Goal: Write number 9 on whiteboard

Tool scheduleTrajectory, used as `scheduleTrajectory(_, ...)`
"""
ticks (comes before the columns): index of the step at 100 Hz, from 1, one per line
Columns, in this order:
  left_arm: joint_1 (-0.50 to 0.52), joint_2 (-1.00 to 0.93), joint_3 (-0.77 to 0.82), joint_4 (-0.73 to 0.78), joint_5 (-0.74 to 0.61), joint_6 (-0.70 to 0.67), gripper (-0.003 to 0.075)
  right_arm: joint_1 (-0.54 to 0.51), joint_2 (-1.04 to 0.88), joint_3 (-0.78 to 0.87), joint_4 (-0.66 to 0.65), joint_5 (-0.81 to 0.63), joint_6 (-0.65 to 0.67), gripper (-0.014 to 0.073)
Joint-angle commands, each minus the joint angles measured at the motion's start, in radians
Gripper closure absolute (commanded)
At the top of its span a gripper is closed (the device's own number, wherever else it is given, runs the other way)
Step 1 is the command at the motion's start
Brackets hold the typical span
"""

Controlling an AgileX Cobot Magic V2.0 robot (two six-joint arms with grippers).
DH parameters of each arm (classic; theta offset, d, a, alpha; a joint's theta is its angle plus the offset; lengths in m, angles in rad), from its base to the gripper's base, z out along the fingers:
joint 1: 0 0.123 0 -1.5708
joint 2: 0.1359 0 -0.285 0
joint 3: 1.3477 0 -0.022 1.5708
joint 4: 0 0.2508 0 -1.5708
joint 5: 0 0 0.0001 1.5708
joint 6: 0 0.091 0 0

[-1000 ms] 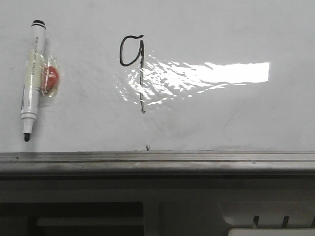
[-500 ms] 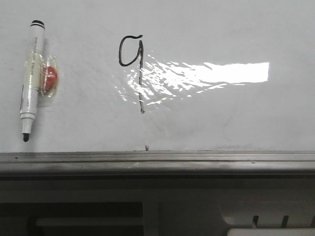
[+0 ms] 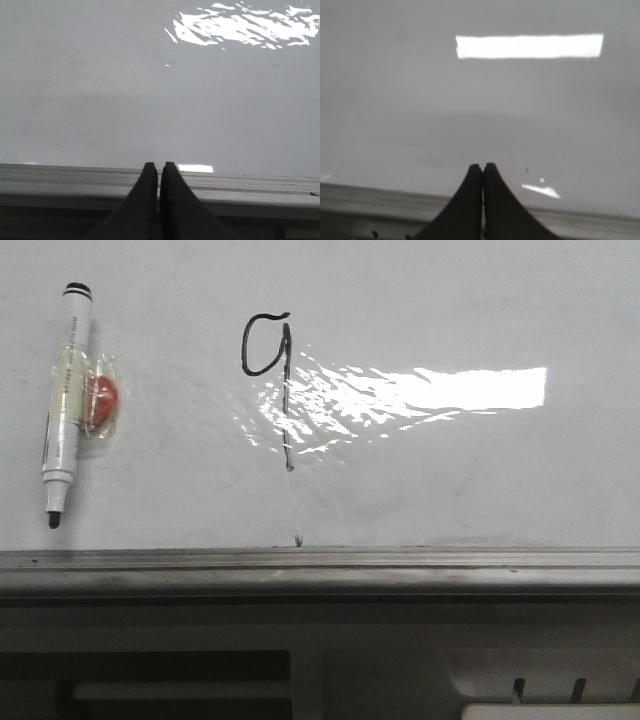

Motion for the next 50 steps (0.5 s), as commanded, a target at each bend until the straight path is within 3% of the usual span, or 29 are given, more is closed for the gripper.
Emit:
scheduleTrajectory(1, 0.006, -0.026, 0.041, -0.003, -0.055, -0.004, 0.074, -0.008, -0.016, 0.024, -0.015, 0.026, 0.002, 0.0663)
scheduleTrajectory(5, 0.006, -0.026, 0.041, -0.003, -0.055, -0.004, 0.074, -0.008, -0.018, 0.024, -0.013, 0.086, 0.002, 0.0663)
scheduleTrajectory(50, 0.006, -0.026, 0.041, -0.003, -0.055, -0.004, 0.0741, -0.008, -0.018, 0.024, -0.013, 0.086, 0.002, 0.0663)
